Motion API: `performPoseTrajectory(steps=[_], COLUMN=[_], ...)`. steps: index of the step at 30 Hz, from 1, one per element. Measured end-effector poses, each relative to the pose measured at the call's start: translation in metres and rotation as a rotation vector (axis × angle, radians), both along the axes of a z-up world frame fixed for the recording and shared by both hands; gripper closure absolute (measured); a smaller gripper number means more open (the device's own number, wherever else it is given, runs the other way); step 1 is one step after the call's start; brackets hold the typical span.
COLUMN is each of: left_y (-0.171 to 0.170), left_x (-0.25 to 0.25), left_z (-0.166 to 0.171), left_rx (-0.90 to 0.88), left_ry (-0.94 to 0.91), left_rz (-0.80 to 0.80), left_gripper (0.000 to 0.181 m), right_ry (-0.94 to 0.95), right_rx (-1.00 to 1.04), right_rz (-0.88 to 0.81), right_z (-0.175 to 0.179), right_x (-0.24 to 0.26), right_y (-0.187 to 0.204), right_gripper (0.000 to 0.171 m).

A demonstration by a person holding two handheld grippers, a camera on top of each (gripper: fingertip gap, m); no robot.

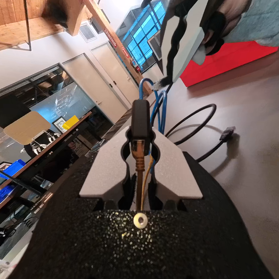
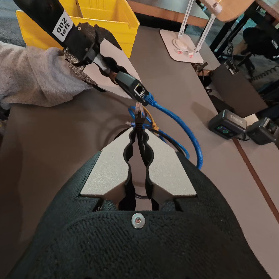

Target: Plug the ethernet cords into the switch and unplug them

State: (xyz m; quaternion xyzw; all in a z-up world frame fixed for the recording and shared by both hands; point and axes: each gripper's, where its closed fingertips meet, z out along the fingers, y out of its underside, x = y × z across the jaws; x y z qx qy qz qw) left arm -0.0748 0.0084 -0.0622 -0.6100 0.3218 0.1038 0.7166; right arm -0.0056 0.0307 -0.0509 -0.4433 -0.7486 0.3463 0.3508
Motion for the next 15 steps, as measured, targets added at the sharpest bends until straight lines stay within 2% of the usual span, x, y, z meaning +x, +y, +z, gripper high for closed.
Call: performPoseTrajectory(steps=[1, 5, 10, 12, 15], left_y=[-0.001, -0.005, -0.009, -0.011, -0.013], left_x=[0.003, 0.018, 0.027, 0.028, 0.029], left_z=[-0.001, -0.009, -0.013, -0.012, -0.012], left_rx=[-0.008, -0.08, -0.135, -0.14, -0.139], left_ry=[0.006, -0.022, -0.091, -0.119, -0.115], left_rz=[-0.017, -0.121, -0.212, -0.239, -0.251], left_gripper=[0.16, 0.16, 0.16, 0.16, 0.16], right_ry=[0.02, 0.085, 0.024, -0.026, -0.077], right_rx=[0.015, 0.3, 0.68, 0.748, 0.733], right_rz=[0.004, 0.023, 0.079, 0.11, 0.155], right_z=[0.001, 0.003, -0.007, -0.012, -0.014], right_x=[0.0, 0.0, -0.002, -0.002, -0.004], right_y=[0.0, -0.002, -0.01, -0.012, -0.018], right_gripper=[0.164, 0.164, 0.164, 0.164, 0.163])
